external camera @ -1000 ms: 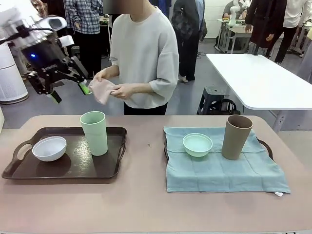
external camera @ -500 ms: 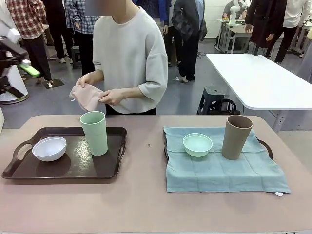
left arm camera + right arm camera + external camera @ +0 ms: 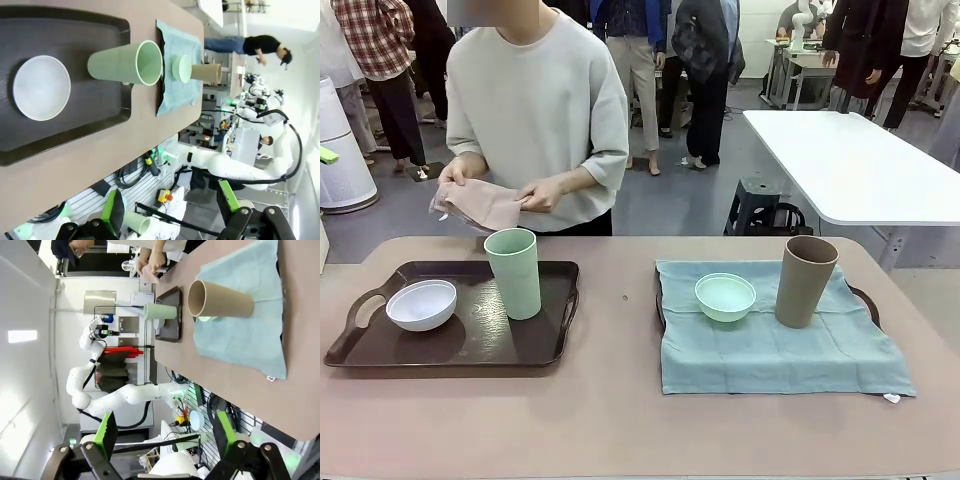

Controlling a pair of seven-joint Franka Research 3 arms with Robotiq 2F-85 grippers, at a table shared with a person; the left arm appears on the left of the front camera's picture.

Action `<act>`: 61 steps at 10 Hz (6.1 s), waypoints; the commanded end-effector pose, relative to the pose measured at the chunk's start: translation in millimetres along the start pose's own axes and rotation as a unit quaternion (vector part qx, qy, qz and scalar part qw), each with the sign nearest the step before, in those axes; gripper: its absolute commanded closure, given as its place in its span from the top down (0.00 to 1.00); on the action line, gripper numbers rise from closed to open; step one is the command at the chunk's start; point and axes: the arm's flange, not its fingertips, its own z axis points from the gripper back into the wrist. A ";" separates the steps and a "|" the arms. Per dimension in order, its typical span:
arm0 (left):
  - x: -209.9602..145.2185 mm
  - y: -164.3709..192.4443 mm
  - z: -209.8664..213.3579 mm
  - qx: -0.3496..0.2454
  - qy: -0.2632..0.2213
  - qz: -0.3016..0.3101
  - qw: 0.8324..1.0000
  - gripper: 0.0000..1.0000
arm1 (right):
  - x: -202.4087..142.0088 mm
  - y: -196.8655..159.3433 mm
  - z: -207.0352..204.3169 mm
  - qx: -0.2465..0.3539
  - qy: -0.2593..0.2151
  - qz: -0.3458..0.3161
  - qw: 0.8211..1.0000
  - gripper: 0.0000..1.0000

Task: Set up a tray with a mat and arrange the tableware.
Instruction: Pick up the Picnic Bowl and Reusable plastic cup from the Handle tray in front of the human's position and hold them in the air.

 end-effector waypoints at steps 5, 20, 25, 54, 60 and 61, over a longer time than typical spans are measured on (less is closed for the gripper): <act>2.8 -5.5 0.8 0.001 0.006 -0.006 1.000 0.98 | -5.4 -2.1 4.1 0.003 -0.007 -0.001 1.000 1.00; 2.8 -5.5 0.8 0.001 0.006 -0.006 1.000 0.98 | -5.4 -2.1 4.1 0.003 -0.007 -0.001 1.000 1.00; 5.4 -11.9 -7.1 0.033 0.003 -0.005 0.999 0.98 | -0.7 15.5 -5.8 -0.012 0.003 0.034 0.999 1.00; 55.3 -19.2 -99.1 0.445 -0.082 -0.078 0.888 0.98 | 111.4 127.0 -664.6 -0.140 0.168 0.717 0.662 1.00; 57.8 -16.2 -110.3 0.452 -0.070 -0.072 0.887 0.98 | 104.9 112.5 -685.0 -0.131 0.171 0.714 0.666 1.00; 56.9 -19.0 -112.4 0.446 -0.071 -0.074 0.889 0.98 | 107.2 113.0 -688.0 -0.132 0.177 0.703 0.676 1.00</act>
